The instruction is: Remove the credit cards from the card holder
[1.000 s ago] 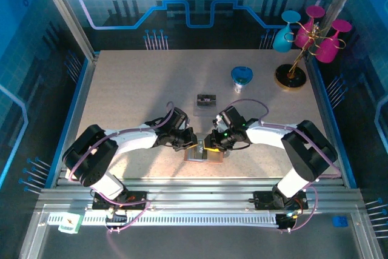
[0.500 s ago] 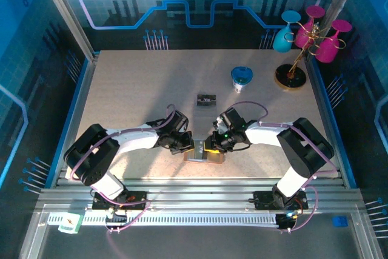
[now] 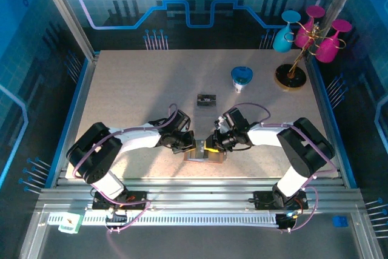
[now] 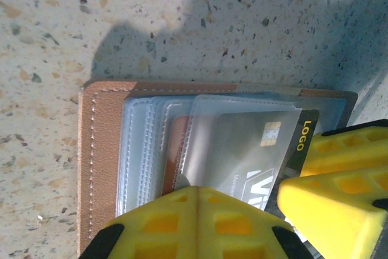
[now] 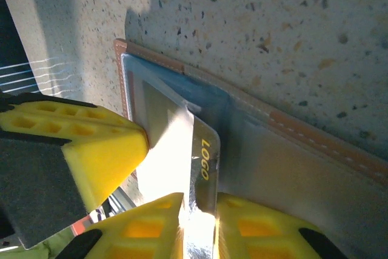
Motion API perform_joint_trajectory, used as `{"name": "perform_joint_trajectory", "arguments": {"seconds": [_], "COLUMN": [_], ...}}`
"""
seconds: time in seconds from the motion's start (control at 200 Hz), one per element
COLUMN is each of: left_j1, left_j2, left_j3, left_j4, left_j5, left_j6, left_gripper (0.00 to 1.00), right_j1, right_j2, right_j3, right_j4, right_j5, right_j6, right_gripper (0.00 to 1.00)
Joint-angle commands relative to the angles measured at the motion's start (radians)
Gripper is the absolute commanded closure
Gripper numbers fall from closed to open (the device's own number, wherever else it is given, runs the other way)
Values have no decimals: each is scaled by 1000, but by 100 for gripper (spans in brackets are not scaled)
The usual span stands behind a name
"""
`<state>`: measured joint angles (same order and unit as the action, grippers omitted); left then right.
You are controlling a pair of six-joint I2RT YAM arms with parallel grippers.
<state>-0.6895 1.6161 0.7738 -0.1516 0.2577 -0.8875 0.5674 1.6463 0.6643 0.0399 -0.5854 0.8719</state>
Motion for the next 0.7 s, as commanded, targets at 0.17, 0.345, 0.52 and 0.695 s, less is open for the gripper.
{"name": "perform_joint_trajectory", "arguments": {"seconds": [0.17,0.345,0.52,0.695], "left_j1": [-7,-7,-6,-5], "left_j2": [22,26,28,30], "left_j3": [8,7,3,-2], "left_j4": [-54,-67,-69,-66], "left_j5": [-24,-34,-37,-35], "left_j6": [9,7,5,2], "left_gripper": [99,98,98,98], "right_j1": [-20,-21,-20,-20], "right_j2": [-4,-8,-26,-41], "right_j3": [-24,-16,1,18], "right_j4": [9,-41,-117,-173], "right_j5": [-17,7,42,64], "right_j6": [4,-21,-60,-84], "right_gripper": [85,89,91,92]}}
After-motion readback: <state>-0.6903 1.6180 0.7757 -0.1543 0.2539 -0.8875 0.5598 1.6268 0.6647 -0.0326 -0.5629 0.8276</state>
